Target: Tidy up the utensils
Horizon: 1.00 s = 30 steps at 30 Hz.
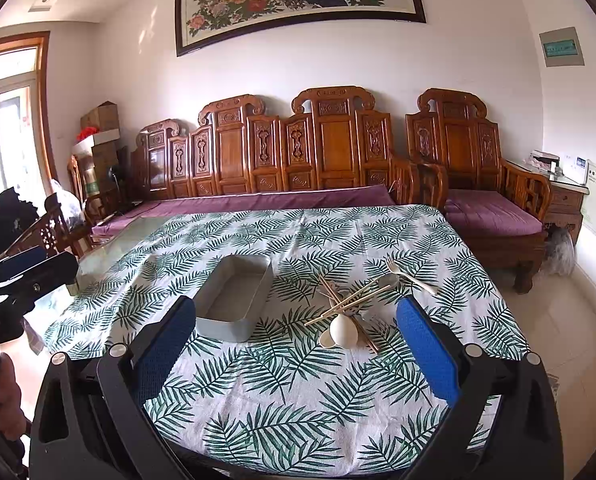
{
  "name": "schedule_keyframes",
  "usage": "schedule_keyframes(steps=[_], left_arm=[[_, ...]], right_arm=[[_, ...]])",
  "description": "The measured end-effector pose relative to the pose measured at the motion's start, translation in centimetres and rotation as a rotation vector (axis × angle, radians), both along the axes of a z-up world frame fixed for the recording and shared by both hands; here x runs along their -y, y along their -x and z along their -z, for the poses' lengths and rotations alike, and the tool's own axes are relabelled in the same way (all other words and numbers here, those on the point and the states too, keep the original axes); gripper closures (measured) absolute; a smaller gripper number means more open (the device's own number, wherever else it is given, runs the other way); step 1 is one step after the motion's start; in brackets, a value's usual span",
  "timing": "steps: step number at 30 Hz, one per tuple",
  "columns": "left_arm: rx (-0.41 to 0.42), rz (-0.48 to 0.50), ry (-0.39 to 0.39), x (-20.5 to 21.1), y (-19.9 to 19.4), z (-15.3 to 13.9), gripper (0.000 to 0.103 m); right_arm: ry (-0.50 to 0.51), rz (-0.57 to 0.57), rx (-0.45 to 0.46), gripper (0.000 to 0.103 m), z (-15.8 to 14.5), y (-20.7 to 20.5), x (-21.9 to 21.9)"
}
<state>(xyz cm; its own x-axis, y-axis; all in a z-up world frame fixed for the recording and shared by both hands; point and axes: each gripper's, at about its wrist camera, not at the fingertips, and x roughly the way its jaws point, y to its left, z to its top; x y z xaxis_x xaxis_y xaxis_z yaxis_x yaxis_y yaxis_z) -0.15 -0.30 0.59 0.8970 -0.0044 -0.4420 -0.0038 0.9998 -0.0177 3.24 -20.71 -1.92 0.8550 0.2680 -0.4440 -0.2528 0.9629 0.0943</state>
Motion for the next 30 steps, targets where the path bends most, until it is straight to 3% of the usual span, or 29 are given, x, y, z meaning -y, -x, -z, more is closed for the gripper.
schedule_keyframes(steps=[30], left_arm=[[-0.011,0.012,-0.009,0.63,0.0,0.28,0.006]], right_arm=[[-0.004,0.0,-0.011,0.003,0.23,-0.11,0.32]])
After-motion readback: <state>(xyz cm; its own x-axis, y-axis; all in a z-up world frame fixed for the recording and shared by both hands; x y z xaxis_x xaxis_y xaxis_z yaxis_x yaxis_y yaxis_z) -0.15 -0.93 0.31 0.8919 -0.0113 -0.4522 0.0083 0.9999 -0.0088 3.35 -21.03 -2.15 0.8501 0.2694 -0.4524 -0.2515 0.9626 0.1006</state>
